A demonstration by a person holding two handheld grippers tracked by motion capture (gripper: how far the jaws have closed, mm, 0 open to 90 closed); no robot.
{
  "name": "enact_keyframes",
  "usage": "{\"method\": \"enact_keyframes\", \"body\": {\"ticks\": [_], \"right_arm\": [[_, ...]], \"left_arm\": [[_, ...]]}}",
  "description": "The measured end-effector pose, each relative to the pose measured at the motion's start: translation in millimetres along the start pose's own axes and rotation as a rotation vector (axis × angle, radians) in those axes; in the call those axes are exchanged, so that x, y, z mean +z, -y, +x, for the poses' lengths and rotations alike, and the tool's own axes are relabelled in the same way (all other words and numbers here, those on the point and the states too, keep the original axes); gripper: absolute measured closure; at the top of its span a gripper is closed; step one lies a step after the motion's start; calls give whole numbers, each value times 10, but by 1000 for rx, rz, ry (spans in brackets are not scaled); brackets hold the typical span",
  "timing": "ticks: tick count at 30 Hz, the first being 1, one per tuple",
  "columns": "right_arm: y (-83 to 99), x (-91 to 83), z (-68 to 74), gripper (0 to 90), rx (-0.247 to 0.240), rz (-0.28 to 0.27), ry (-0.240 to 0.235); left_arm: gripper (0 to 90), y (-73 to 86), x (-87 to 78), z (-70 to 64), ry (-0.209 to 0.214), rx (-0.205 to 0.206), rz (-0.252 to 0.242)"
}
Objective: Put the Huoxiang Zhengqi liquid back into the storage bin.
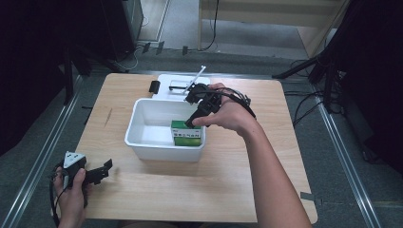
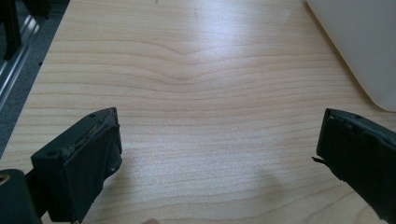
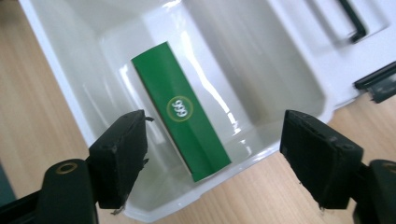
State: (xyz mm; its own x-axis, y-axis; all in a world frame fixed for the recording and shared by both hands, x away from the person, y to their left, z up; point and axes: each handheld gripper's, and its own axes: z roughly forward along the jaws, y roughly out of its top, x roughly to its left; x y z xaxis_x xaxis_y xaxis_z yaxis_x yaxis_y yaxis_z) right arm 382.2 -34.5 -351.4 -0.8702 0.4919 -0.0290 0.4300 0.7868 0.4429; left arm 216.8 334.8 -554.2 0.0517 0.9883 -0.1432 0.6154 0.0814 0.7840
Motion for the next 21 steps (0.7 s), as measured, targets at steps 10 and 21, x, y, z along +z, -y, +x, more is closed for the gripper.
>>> {"method": "enact_keyframes", "body": {"ticks": [10,21], "right_arm": [[242,-126,-181,15,180,-184,45],[616,-232,-322,0,271,-330,190]], "left_arm": [[10,1,1,-2,-1,1,-1],[10,0,0,-5,-2,3,1]]}}
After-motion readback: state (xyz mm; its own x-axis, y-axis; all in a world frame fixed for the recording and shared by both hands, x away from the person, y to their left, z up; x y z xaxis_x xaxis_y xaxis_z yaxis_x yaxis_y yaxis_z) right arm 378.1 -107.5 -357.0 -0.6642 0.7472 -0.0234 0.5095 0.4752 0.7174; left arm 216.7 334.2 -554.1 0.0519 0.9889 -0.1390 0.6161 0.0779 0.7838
